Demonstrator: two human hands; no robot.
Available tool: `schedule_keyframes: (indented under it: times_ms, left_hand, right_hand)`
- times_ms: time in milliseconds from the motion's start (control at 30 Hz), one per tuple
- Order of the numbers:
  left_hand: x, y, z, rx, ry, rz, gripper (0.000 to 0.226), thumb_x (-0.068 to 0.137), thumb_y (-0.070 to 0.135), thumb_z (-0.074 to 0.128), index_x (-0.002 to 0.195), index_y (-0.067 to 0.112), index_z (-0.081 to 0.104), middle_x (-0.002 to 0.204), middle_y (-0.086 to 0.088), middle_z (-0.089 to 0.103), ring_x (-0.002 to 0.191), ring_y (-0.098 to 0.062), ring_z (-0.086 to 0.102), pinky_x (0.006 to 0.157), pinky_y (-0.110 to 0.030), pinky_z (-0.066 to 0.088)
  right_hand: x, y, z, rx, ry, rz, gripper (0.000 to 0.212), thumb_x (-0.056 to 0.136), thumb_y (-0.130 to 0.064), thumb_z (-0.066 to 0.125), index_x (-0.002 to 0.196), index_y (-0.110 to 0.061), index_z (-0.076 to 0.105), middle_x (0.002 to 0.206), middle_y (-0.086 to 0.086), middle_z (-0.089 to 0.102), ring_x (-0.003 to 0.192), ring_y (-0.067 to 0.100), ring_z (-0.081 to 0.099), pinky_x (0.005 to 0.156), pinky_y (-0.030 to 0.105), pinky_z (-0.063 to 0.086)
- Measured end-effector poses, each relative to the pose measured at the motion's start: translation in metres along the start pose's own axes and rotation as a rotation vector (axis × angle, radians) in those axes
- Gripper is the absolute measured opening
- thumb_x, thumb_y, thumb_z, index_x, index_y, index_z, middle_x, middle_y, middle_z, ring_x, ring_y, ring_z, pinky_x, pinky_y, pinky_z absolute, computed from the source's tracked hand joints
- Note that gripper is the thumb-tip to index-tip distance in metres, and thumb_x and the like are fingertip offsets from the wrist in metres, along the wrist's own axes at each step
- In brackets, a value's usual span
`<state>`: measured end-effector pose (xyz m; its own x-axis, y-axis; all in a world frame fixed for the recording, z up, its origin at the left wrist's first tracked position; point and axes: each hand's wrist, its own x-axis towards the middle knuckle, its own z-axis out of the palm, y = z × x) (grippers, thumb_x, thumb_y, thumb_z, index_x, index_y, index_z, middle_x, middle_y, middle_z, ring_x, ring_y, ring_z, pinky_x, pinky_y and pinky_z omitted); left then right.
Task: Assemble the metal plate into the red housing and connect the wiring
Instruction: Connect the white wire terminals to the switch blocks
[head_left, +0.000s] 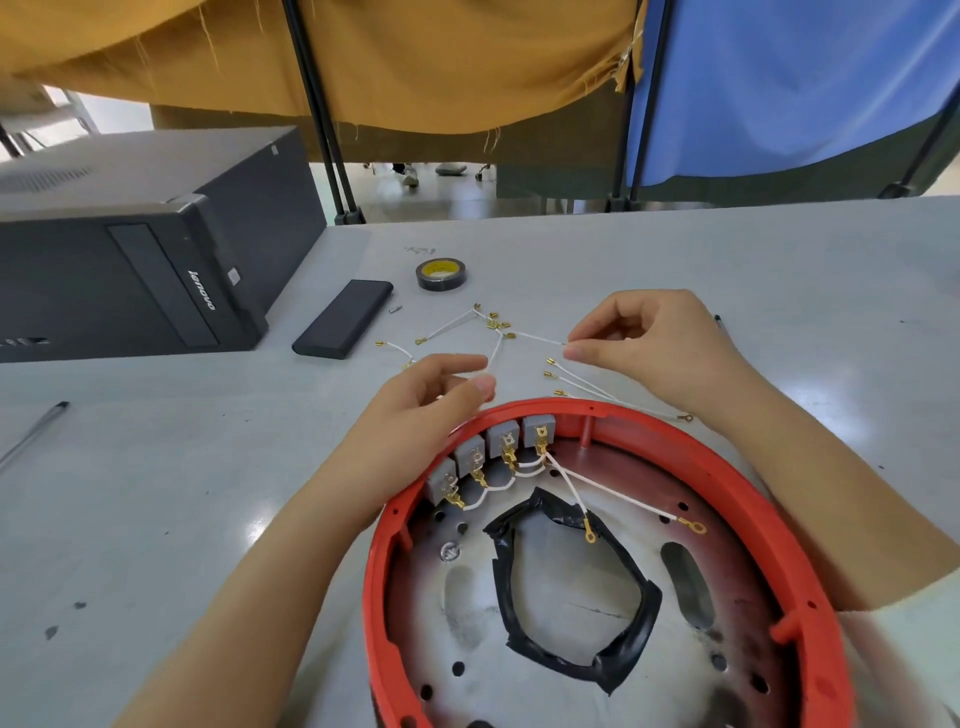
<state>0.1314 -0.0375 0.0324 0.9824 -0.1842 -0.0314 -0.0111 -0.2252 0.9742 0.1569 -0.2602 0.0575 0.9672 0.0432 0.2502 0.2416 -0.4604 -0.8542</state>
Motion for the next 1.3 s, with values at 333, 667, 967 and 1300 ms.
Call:
schedule_keyframes:
  times_ms: [333, 667, 967, 1300]
  left_hand:
    - [-0.013, 0.012, 0.003, -0.236, 0.13, 0.108, 0.013, 0.093, 0.031, 0.063, 0.086, 0.024, 0.073, 0.077, 0.011, 0.074, 0.08, -0.006, 0.071, 0.086, -0.028, 0.055]
    - [-0.014, 0.011, -0.002, -0.208, 0.02, 0.213, 0.013, 0.092, 0.023, 0.065, 0.083, 0.024, 0.074, 0.077, 0.009, 0.072, 0.081, -0.005, 0.068, 0.086, -0.026, 0.054]
    - [-0.009, 0.009, -0.009, -0.375, -0.012, 0.138, 0.021, 0.091, 0.019, 0.064, 0.075, 0.024, 0.077, 0.075, 0.005, 0.071, 0.079, -0.008, 0.067, 0.086, -0.029, 0.053]
    - [-0.009, 0.009, -0.013, -0.333, -0.063, 0.144, 0.021, 0.09, 0.022, 0.064, 0.074, 0.025, 0.076, 0.076, 0.006, 0.07, 0.086, -0.011, 0.065, 0.097, -0.04, 0.051]
  right_hand:
    - [-0.039, -0.045, -0.001, -0.148, -0.072, -0.109, 0.011, 0.074, -0.019, 0.079, 0.072, -0.025, 0.07, 0.071, -0.014, 0.07, 0.063, 0.003, 0.059, 0.062, 0.01, 0.047]
    - [-0.049, -0.059, 0.024, -0.088, -0.222, 0.07, 0.006, 0.084, -0.015, 0.069, 0.079, -0.016, 0.071, 0.06, -0.002, 0.071, 0.05, 0.006, 0.061, 0.052, 0.017, 0.052]
    - [-0.052, -0.059, 0.029, 0.166, -0.292, 0.155, 0.009, 0.077, -0.007, 0.074, 0.086, -0.008, 0.069, 0.066, 0.01, 0.072, 0.053, 0.017, 0.068, 0.05, 0.018, 0.052]
    - [-0.056, -0.068, 0.032, 0.208, -0.34, 0.261, 0.012, 0.083, -0.022, 0.071, 0.09, -0.012, 0.069, 0.071, 0.008, 0.073, 0.061, 0.017, 0.07, 0.053, 0.021, 0.055]
